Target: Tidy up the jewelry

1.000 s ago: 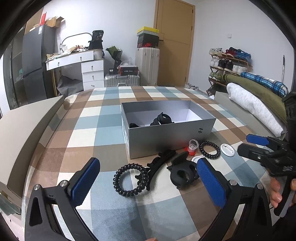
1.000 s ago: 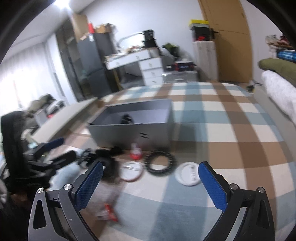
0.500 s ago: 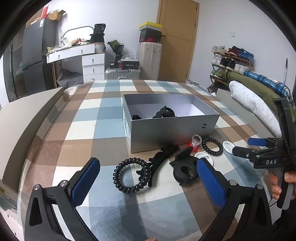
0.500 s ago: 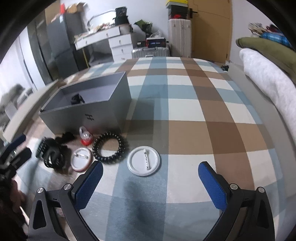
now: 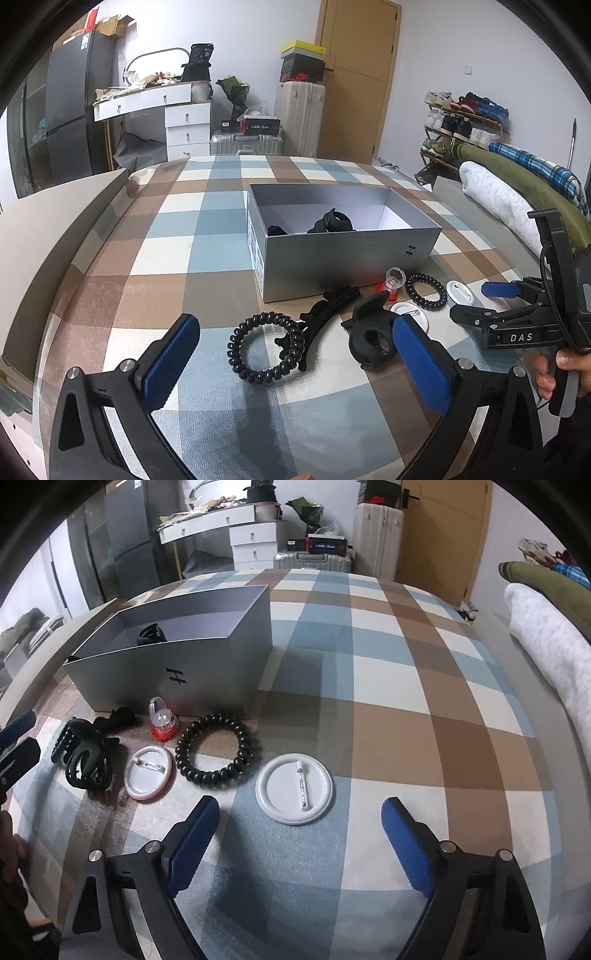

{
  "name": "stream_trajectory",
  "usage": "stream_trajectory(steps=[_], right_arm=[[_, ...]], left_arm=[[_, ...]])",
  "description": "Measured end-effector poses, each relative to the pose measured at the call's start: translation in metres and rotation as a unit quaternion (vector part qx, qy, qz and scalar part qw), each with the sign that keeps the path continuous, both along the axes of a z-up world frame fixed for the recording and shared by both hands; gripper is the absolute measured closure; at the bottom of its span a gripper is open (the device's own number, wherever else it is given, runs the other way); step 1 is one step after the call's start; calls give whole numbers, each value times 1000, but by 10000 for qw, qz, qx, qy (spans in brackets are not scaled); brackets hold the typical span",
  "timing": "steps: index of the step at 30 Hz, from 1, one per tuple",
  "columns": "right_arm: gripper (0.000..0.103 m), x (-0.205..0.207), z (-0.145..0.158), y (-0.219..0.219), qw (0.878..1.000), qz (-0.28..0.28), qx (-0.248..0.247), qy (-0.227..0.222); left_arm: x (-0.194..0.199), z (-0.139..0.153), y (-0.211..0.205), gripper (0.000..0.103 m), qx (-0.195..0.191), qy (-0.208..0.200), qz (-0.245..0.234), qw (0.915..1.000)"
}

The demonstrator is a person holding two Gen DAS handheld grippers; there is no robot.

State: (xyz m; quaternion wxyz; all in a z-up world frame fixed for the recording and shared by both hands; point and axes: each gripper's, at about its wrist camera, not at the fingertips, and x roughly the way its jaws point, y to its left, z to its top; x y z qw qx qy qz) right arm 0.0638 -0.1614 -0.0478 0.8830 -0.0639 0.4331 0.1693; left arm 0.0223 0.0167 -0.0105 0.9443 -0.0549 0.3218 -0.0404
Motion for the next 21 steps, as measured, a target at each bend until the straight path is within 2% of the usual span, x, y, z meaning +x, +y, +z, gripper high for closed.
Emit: stream_trajectory(steps=[3, 6, 9, 10, 11, 16, 17, 19, 21], right_arm=[[16, -1, 1, 1, 10000, 18, 5, -22], [28, -2, 3, 4, 9999, 101, 28, -69], [48, -6, 5, 9, 9996, 247, 48, -145], [60, -8, 6, 11, 9994, 303, 50, -176], [65, -9, 7, 13, 9991, 350, 58, -212], [67, -13, 6, 16, 9987, 369, 2, -339], [74, -14, 6, 15, 9987, 375, 41, -347], [101, -18, 10, 14, 9980, 436, 204, -411], [103, -18, 12, 13, 9979, 424, 285, -404]], left_arm=[[0, 0, 0, 1, 3, -2, -6, 10000], [-1, 0, 0, 1, -8, 0, -9, 10000], [-1, 0, 0, 1, -19, 8, -2, 10000], [-1, 0, 0, 1, -22, 9, -4, 10000], [0, 0, 0, 1, -24, 11, -7, 10000], [0, 0, 0, 1, -19, 11, -7, 10000], [0, 1, 0, 1, -22, 12, -10, 10000], [0, 1, 0, 1, -22, 15, -7, 10000], [-1, 1, 0, 1, -14, 15, -7, 10000]])
